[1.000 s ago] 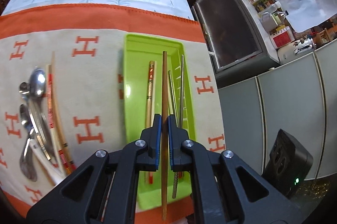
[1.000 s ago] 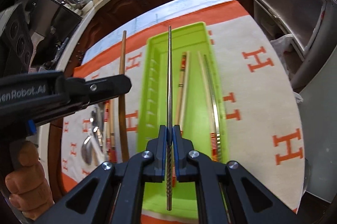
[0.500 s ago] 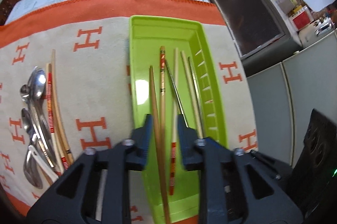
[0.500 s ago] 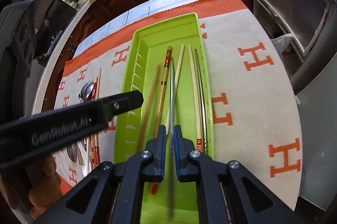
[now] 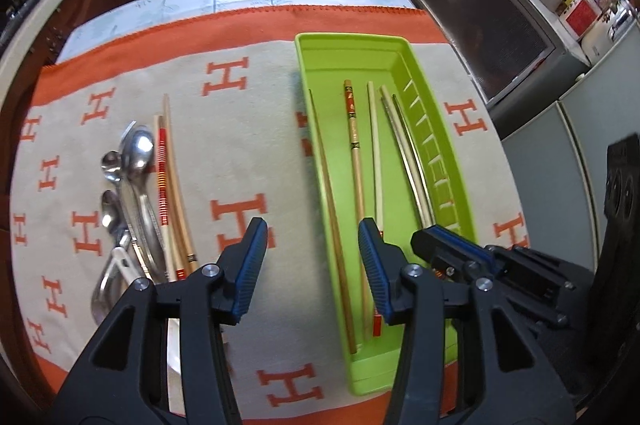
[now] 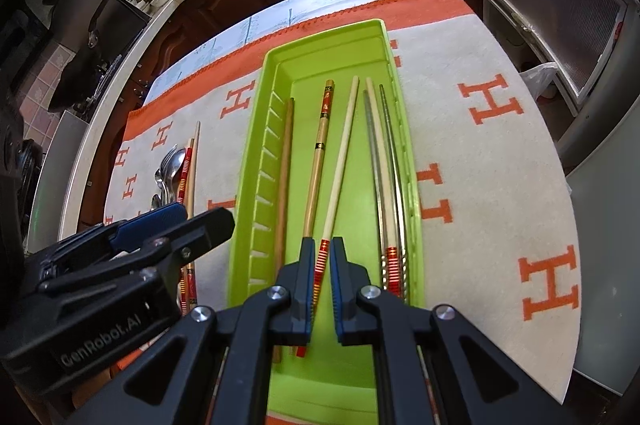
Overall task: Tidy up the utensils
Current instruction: 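Move both open tools back over the remaining spoons and chopsticks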
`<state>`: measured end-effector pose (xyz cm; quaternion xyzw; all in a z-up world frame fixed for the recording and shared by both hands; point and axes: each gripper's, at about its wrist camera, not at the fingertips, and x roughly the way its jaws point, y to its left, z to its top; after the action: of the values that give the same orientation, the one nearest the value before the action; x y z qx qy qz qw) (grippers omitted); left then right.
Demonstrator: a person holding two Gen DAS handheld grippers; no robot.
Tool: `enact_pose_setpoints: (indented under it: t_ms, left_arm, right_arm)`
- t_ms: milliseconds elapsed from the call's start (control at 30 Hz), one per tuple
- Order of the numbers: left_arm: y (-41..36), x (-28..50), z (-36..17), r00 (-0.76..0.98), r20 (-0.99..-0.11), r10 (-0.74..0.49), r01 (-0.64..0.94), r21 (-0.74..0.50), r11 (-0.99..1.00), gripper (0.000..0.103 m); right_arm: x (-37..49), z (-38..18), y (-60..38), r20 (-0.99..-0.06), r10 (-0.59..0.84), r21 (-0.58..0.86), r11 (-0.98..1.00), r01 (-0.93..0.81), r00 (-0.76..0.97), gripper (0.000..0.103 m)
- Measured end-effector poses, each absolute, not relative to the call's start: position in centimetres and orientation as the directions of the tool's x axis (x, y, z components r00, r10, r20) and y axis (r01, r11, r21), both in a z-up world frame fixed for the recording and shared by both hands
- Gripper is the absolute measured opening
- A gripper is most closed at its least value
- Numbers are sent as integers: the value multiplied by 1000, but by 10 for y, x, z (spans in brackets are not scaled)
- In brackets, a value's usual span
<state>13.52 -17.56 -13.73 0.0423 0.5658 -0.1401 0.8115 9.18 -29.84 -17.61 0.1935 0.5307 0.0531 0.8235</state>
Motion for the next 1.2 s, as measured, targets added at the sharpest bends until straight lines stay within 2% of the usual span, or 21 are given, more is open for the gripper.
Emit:
enact_pose_setpoints:
  t_ms: [1200]
  left_arm:
    - [-105,87,-104,468,-876,-118,219,-14,976,44]
  right_arm:
    - [81,-152,-233,-862,277,317,948,25,424,7]
